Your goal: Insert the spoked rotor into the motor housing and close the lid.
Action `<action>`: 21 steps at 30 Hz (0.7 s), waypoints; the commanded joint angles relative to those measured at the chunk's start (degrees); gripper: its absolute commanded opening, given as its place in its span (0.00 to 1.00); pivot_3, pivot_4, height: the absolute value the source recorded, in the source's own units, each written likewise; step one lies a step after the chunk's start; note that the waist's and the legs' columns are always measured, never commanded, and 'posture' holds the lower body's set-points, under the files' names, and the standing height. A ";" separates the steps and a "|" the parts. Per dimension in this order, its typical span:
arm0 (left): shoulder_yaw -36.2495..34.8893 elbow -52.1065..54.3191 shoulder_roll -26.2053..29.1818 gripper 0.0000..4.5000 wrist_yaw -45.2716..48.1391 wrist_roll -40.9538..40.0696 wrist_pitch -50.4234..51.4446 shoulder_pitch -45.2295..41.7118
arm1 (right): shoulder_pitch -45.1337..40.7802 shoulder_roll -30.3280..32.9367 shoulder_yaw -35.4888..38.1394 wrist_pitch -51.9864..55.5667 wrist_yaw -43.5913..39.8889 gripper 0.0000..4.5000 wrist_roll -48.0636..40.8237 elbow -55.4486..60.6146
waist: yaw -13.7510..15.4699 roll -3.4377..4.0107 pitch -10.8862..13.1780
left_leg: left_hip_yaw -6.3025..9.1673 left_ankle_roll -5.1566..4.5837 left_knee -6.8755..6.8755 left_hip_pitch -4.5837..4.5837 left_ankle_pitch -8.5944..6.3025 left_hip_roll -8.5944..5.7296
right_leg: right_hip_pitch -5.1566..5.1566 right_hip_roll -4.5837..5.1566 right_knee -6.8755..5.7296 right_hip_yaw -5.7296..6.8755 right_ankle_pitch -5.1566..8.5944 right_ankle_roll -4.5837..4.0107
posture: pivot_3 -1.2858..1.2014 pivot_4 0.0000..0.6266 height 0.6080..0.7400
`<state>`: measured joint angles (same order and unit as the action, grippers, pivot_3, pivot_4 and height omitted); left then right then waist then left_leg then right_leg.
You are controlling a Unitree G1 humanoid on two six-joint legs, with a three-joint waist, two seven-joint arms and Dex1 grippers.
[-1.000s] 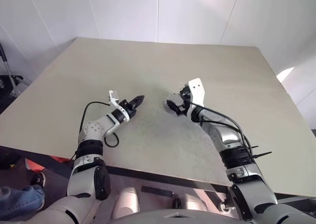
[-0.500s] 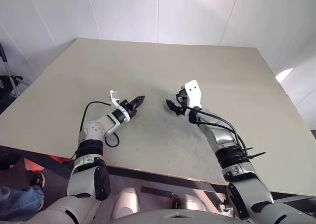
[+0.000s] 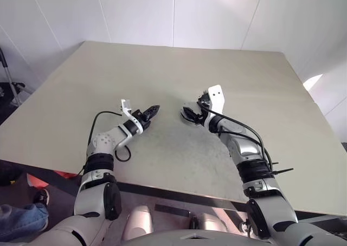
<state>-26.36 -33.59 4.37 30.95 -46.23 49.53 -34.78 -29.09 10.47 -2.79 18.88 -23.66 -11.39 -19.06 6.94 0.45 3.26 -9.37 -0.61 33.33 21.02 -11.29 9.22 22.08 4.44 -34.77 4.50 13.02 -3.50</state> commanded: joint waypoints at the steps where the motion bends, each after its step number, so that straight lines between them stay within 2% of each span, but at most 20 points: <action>1: 0.22 1.19 0.17 0.00 0.47 -0.68 -0.36 -0.62 | -1.88 -0.08 -0.35 -2.39 -0.07 0.68 1.62 0.24 | -0.01 -0.01 0.00 | 0.00 0.00 0.00 0.00 0.00 0.00 | 0.00 0.00 0.00 0.00 0.00 0.00 | 0.52 0.00 1.00; 10: 0.38 1.98 -0.05 0.00 0.24 -0.79 0.04 0.13 | -1.34 -0.98 -1.48 -4.51 1.51 0.68 5.17 -2.11 | -0.03 -0.01 0.01 | 0.00 0.16 0.00 -0.03 -0.08 0.01 | -0.02 0.00 0.00 0.00 0.00 0.00 | 0.52 0.00 1.00; 21: 1.26 2.31 -0.54 0.00 0.16 -0.67 0.26 0.57 | -3.01 -1.99 0.09 -5.31 4.88 0.68 5.56 -3.27 | -0.06 -0.02 0.01 | -0.01 0.18 0.00 -0.11 -0.06 0.02 | -0.06 0.00 -0.02 0.00 -0.05 -0.07 | 0.52 0.00 1.00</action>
<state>-25.50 -33.23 3.88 30.82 -46.23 49.79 -33.82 -30.13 8.48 -3.88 14.95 -19.84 -6.64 -22.75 6.88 0.43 3.28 -9.39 -0.41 33.33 20.91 -11.34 9.24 22.02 4.44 -34.79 4.50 12.97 -3.57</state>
